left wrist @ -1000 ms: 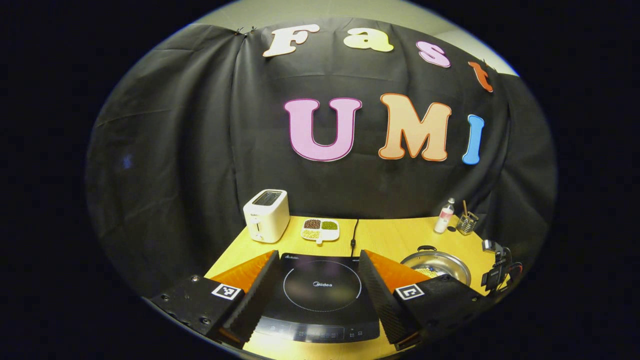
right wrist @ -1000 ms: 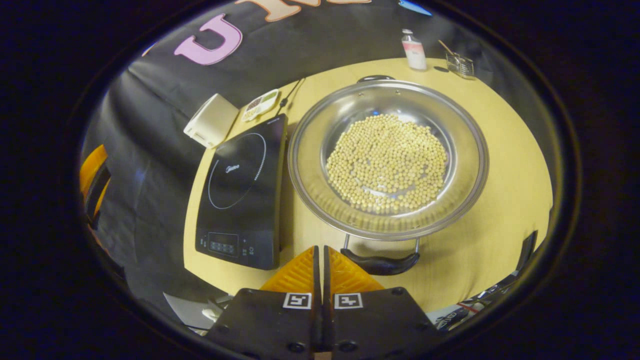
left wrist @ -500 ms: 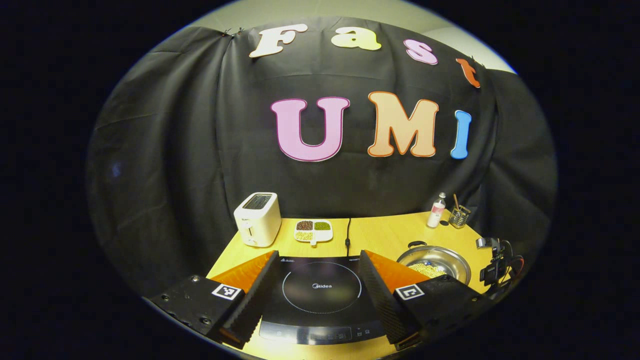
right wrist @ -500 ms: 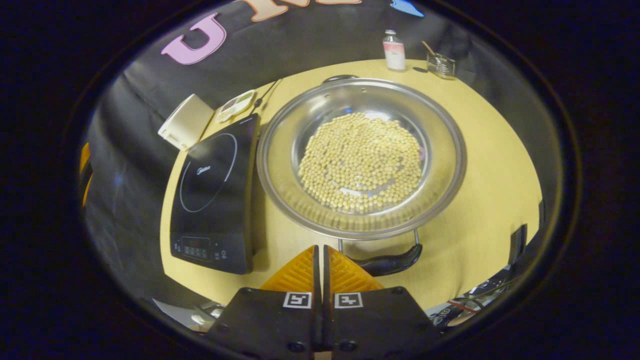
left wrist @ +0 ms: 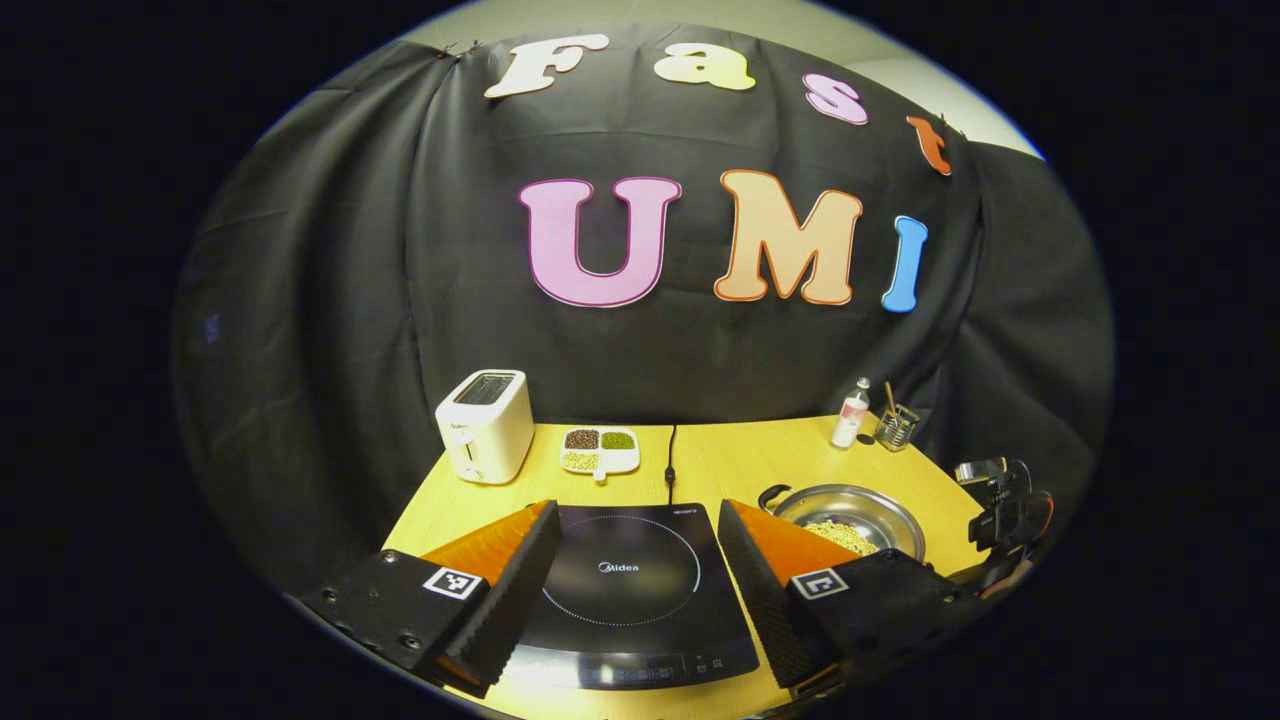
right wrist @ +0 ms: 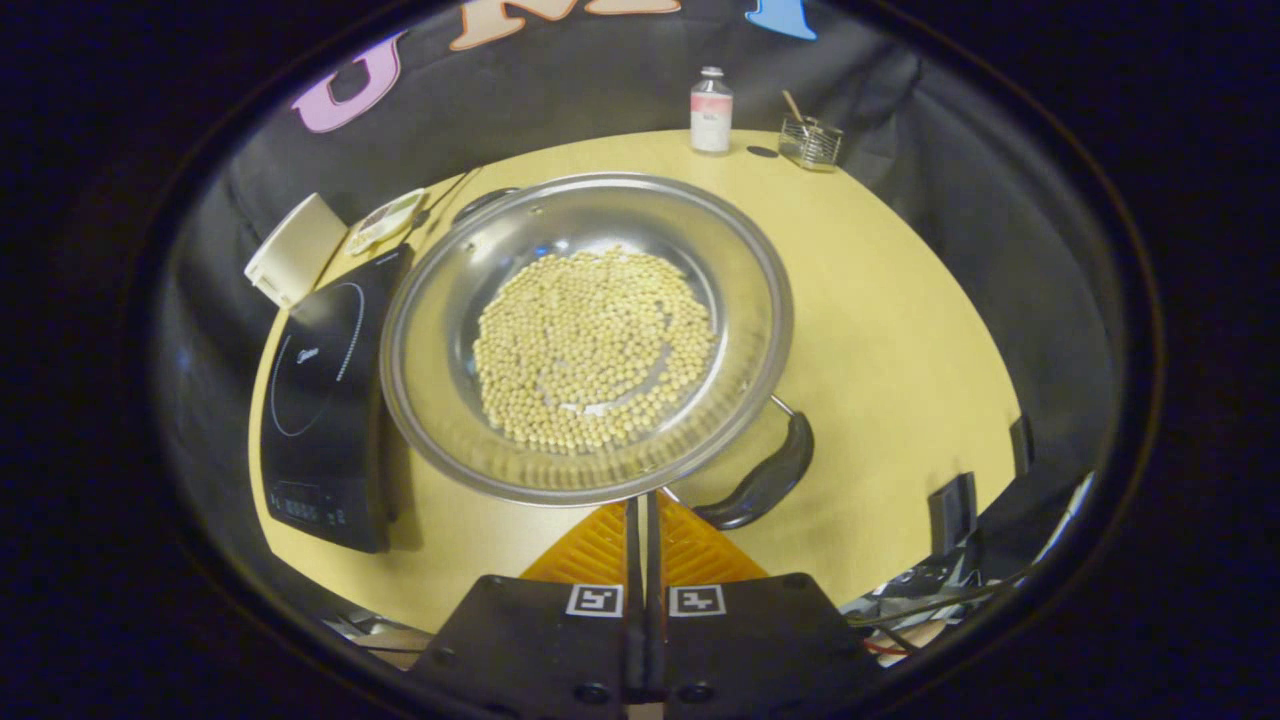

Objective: First push the handle of the pot to place it horizontally, then grasp the pot with both hands and set it on the induction cooktop.

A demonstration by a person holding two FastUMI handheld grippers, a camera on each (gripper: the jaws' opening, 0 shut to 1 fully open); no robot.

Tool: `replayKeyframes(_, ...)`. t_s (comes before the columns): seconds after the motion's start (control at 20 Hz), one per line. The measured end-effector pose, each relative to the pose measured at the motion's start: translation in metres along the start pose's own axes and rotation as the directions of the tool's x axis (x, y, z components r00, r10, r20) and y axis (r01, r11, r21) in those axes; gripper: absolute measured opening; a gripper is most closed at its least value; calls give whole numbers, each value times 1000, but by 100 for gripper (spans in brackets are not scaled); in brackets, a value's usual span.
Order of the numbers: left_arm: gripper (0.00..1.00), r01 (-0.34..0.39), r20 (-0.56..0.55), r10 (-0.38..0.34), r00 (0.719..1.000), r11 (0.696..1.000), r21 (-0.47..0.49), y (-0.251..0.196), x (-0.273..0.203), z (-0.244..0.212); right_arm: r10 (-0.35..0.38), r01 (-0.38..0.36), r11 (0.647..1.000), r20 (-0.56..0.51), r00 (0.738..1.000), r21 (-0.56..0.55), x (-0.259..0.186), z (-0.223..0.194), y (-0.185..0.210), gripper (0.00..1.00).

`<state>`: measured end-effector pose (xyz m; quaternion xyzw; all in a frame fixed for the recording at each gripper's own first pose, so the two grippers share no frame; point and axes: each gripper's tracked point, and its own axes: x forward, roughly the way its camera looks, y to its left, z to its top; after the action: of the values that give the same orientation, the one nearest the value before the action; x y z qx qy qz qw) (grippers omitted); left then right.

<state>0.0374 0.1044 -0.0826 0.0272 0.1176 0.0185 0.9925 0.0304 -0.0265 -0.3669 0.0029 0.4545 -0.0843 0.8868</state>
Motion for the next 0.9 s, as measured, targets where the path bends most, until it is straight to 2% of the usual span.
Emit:
replayKeyframes(0.3,96,-63,-16,63,998,998,-26,-17,7,1,-16,16,1000,-11,1000,-14,13,27,-48,3)
replayKeyframes(0.35,96,-77,-19,76,997,996,-34,-21,9,0,-12,12,1000,-9,1000,-18,14,33,-54,0)
replayKeyframes(0.4,99,-92,-21,91,996,995,-42,-23,9,1,-8,8,1000,-7,1000,-26,15,39,-59,3)
replayKeyframes(0.45,96,-107,-22,106,994,993,-48,-26,9,0,-5,4,999,-5,1000,-37,18,46,-66,3)
replayKeyframes(0.75,96,-196,-22,194,981,977,-86,-39,8,3,29,-29,992,0,1000,-124,28,72,-80,3)
replayKeyframes(0.8,96,-209,-20,208,978,974,-88,-41,8,4,36,-36,991,1,999,-132,30,76,-81,0)
replayKeyframes(0.85,96,-223,-19,223,975,971,-88,-42,6,4,42,-42,989,-2,999,-140,32,78,-83,3)
replayKeyframes(0.9,96,-238,-20,237,971,968,-85,-44,6,3,50,-50,988,-5,999,-145,34,81,-85,0)
